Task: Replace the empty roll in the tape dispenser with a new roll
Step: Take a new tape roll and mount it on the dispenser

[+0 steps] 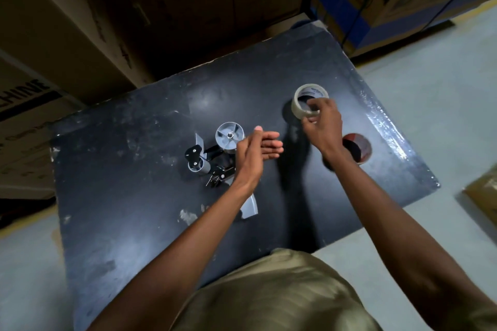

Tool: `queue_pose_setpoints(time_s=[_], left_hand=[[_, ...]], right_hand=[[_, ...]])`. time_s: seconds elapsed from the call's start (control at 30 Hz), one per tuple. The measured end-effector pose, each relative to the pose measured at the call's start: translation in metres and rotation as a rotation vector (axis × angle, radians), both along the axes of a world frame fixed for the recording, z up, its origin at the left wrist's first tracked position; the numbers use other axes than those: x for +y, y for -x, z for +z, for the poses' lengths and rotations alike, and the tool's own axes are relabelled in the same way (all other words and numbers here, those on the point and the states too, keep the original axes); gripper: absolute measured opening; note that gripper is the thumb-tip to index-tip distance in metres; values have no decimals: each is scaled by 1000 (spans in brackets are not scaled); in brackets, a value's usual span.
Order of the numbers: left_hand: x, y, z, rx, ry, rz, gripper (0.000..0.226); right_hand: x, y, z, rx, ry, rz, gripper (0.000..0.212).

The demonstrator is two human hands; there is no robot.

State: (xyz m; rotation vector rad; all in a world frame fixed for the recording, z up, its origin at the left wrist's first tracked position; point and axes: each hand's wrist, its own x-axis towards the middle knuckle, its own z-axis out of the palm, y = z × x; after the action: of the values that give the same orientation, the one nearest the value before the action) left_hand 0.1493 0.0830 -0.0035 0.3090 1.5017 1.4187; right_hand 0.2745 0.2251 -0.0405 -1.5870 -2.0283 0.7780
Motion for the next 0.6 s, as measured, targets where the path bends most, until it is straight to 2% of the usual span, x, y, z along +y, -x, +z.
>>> queue_pose_setpoints(time_s=[0.07,0.13,0.2,0.27,0.33,0.47,0.6], left_hand=[[12,-1,-5,4,23,-36,47],[21,-1,-8,-3,39,-56,46],[28,1,-8,0,56,-49,43],[33,3,-5,20,72,-28,35],[35,6,-1,55,65,-23,27],[29,13,8,108,24,-135,61],[14,19,12,112,-164,-237,87]], right_hand=[[14,4,-6,-162,58,66,40],[20,6,-14,-278,108,99,29],[21,5,-17,-276,112,88,21],[20,4,-15,-156,156,57,13],[14,6,-3,58,244,15,10],[-19,12,40,525,500,-42,23],[-51,16,67,735,662,-8,32]])
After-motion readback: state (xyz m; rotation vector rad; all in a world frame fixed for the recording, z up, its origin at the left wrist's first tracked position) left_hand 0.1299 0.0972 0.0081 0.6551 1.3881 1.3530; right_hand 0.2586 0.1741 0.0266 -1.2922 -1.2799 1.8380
